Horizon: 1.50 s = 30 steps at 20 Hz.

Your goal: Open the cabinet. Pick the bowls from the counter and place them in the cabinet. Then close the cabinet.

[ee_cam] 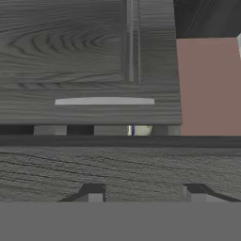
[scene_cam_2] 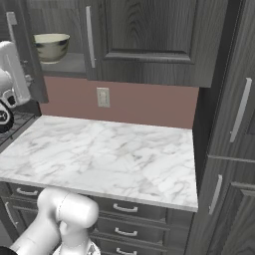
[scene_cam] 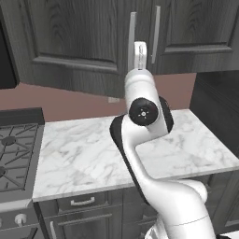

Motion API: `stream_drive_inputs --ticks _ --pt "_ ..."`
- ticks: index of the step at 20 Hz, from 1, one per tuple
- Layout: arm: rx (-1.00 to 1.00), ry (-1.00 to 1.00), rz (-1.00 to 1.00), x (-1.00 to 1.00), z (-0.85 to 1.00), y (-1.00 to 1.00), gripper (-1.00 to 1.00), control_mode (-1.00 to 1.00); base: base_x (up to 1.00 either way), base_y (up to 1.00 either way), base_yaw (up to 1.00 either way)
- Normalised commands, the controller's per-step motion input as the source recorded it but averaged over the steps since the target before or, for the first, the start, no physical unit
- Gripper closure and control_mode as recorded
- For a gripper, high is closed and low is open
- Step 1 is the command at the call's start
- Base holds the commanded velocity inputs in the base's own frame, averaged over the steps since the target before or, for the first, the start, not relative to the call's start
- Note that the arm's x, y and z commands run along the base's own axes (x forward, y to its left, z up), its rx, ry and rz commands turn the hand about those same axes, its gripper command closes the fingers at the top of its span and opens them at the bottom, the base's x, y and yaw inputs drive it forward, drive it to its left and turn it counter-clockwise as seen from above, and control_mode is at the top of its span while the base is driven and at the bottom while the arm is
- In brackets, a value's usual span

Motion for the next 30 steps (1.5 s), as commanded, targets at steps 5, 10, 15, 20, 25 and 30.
stream_drive_inputs --ticks 5,10,15,20,25,30 --pt "0.07 0.00 0.07 0.91 0.00 -0.51 -1.00 -1.00 0.00 0.00 0.00" --pt "0.07 0.00 0.06 0.98 0.00 -0.46 -1.00 -1.00 0.00 0.00 0.00" --pt "0.07 0.04 0.08 1.00 -0.03 -0.19 -1.00 -1.00 0.00 0.00 0.00" --pt "0.06 0.21 0.14 1.00 -0.19 0.00 -1.00 -1.00 0.00 0.00 0.00" --pt "0.03 0.31 0.18 1.00 -0.15 0.00 -1.00 -1.00 0.00 0.00 0.00" --pt "0.00 0.39 0.18 1.00 0.00 0.00 -1.00 -1.00 0.00 0.00 0.00"
